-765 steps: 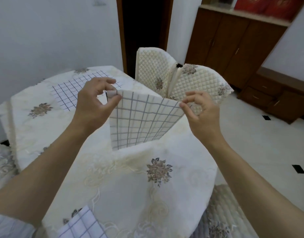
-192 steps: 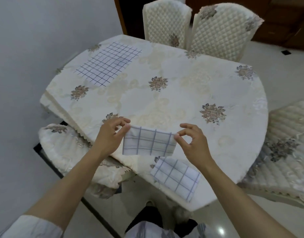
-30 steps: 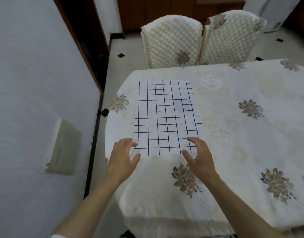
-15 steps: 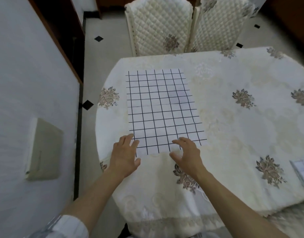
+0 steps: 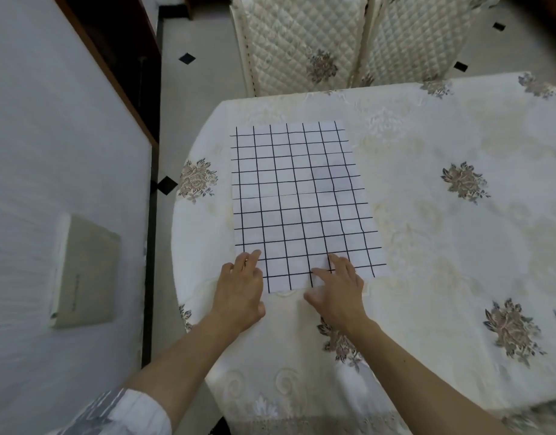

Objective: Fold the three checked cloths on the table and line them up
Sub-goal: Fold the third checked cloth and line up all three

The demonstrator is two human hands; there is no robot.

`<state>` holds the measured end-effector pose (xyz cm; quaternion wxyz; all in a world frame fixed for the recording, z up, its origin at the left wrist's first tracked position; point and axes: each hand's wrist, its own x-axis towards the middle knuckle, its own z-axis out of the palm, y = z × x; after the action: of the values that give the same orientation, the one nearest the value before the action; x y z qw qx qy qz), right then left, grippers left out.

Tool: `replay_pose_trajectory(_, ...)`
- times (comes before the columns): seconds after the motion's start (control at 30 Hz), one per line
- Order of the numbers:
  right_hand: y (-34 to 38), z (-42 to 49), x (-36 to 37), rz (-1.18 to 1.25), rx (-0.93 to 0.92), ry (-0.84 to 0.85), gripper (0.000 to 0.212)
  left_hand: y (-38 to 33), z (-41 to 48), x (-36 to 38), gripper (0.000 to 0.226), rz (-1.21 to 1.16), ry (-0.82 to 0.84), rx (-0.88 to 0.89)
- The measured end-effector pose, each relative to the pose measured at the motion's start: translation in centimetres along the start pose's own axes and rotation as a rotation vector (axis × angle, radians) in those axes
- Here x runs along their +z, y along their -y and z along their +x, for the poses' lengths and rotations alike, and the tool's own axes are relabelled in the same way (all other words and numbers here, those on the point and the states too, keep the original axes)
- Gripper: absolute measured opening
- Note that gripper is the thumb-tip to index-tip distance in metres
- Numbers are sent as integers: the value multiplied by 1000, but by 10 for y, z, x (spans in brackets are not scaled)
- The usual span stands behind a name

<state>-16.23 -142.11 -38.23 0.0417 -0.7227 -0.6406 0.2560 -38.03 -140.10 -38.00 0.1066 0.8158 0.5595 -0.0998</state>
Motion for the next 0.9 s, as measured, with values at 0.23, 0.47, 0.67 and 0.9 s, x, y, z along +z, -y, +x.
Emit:
replay_pose_trajectory(0.23, -4, 2, 6, -1, 36, 17, 53, -5, 9, -1, 30, 63, -5, 51)
replay_pose_trajectory(0.47, -7, 3, 5, 6, 17, 7, 53, 1, 12, 1, 22, 52, -83, 73)
replay_pose_trajectory(0.67, -6, 0, 4, 65, -72, -53, 55, 15, 5, -4, 13, -144, -234, 26)
replay_pose_trajectory(0.9, 5, 0, -10, 120, -192, -200, 32, 30, -17, -36, 4, -339, -350, 0)
